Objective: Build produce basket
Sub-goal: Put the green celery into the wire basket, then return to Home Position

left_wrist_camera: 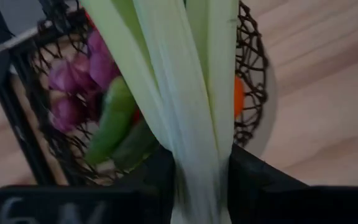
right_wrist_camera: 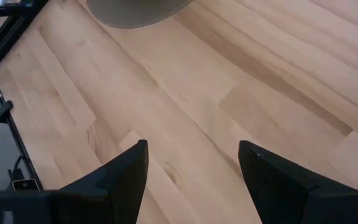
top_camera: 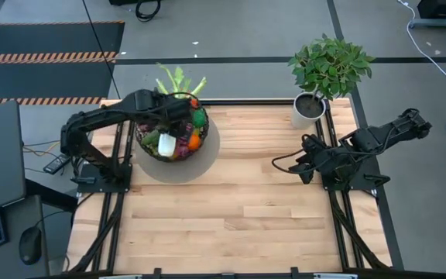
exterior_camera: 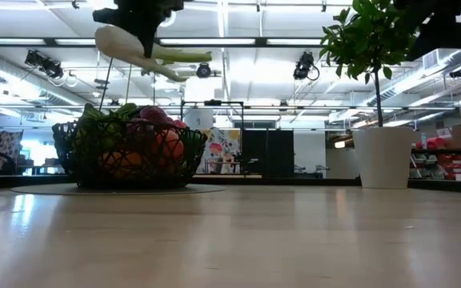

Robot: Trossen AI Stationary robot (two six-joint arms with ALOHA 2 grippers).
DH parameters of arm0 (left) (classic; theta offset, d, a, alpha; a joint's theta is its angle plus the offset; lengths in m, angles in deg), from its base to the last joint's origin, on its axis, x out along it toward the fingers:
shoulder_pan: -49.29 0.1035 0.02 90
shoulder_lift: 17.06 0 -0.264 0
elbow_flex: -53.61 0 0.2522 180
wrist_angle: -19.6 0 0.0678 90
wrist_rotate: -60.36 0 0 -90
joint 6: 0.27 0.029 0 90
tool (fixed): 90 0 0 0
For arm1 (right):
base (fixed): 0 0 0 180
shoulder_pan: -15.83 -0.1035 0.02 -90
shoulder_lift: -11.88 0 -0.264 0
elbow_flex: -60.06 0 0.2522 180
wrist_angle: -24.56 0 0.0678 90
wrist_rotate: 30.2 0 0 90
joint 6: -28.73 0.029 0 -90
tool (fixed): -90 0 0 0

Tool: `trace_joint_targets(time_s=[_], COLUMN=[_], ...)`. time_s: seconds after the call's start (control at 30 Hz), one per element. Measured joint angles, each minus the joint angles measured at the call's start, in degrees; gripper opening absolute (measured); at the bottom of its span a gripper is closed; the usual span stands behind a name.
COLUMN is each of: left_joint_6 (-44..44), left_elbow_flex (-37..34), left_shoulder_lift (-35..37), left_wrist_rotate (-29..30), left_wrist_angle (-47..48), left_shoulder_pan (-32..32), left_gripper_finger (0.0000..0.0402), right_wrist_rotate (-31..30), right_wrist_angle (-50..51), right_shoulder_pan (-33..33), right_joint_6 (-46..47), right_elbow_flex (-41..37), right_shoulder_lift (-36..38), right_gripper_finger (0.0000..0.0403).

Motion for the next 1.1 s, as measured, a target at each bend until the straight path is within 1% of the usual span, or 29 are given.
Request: trace_joint_targets(time_s=[0.1,0.2,0.3,0.5,0.67,0.83,1.0,1.1], left_joint_6=[5.54,9.37,10.62,15.66,19.69,24.05,25.65,26.29], left_elbow_flex=[0.00,-0.25,-0.28,-0.31,-0.31,-0.31,-0.31,-0.31], left_shoulder_lift=[-0.52,-1.73,-2.96,-3.88,-3.87,-3.87,-3.87,-3.87], left_wrist_rotate=[0.00,-0.34,-1.95,-2.16,-2.89,-3.68,-3.69,-3.67], left_wrist_angle=[-0.15,-0.16,1.46,2.11,2.05,2.02,2.01,2.03], left_shoulder_pan=[1.75,3.86,6.27,9.92,12.85,14.67,15.75,15.98], left_gripper_finger=[0.0122,0.0149,0.0184,0.0265,0.0310,0.0330,0.0334,0.0334], right_wrist_rotate=[-0.05,0.00,0.21,0.16,0.15,-0.88,-1.03,-2.90], right_wrist_angle=[0.11,0.13,0.05,-0.70,-0.87,-1.11,-1.11,-1.36], right_shoulder_pan=[0.69,1.55,1.93,2.00,2.00,2.00,2.00,2.27], right_joint_6=[-0.61,-1.38,-0.08,0.22,2.99,3.54,3.54,3.49], right_elbow_flex=[0.00,0.00,0.00,0.00,0.00,0.00,0.00,0.00], right_shoulder_lift=[-0.02,-0.02,-0.04,-0.02,-0.04,-0.04,-0.04,-0.15], right_gripper_finger=[0.0254,0.0254,0.0254,0.0254,0.0254,0.0254,0.0254,0.0254])
